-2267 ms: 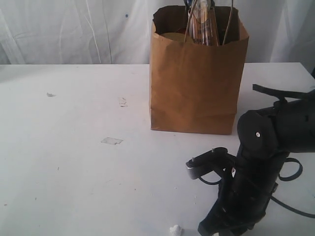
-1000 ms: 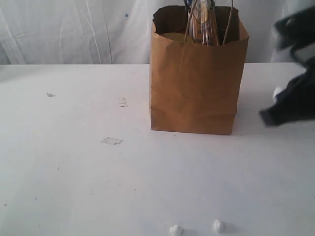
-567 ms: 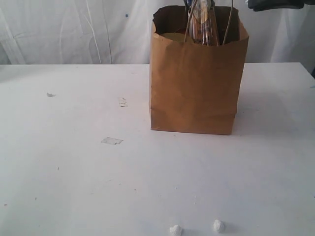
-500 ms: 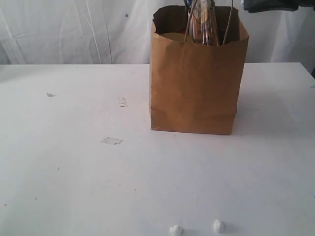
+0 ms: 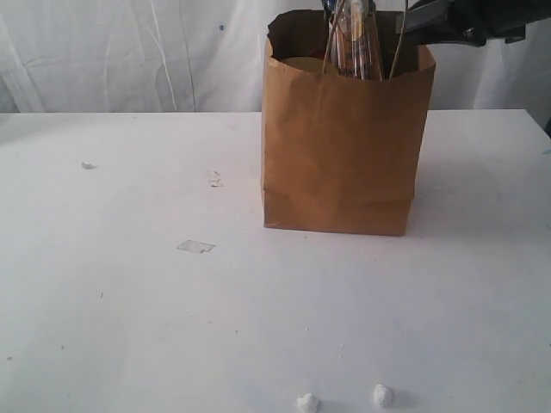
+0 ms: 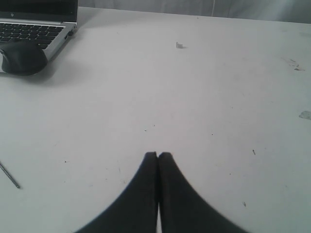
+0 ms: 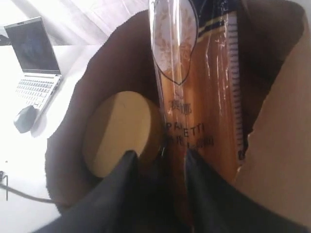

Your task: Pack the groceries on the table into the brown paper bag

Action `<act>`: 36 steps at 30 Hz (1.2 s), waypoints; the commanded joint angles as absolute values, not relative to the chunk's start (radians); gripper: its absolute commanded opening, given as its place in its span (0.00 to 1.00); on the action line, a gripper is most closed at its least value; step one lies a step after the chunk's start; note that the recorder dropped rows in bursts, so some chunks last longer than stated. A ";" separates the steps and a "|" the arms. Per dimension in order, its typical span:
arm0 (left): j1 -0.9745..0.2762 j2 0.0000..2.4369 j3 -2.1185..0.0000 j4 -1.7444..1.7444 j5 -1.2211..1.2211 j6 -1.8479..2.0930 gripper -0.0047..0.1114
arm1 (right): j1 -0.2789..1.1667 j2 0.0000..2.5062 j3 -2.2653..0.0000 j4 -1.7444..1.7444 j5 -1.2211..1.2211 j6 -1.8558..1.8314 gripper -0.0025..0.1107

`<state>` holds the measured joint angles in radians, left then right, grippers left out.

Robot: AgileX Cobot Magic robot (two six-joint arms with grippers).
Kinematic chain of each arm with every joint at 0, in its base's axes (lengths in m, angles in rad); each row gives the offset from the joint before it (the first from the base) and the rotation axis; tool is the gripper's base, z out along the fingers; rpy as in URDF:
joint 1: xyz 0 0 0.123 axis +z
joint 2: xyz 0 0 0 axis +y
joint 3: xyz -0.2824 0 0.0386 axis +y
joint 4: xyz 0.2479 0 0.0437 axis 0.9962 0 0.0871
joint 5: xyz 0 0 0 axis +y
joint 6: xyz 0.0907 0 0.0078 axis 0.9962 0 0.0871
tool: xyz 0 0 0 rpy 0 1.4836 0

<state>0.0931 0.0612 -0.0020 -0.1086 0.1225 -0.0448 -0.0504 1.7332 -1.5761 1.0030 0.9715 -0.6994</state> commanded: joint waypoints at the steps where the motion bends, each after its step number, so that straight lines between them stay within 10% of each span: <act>1: 0.088 0.058 0.000 -0.114 0.126 -0.046 0.04 | -0.061 1.660 -1.580 0.992 1.061 -0.701 0.28; 8: 0.088 0.058 0.000 -0.114 0.126 -0.046 0.04 | -0.059 1.389 -1.355 0.967 1.149 -0.696 0.02; 19: 0.088 0.058 0.000 -0.114 0.126 -0.046 0.04 | 0.159 0.921 -0.836 0.905 0.829 -0.872 0.02; 36: 0.088 0.058 0.000 -0.114 0.126 -0.046 0.04 | 0.617 1.361 -0.730 0.239 0.801 -0.350 0.02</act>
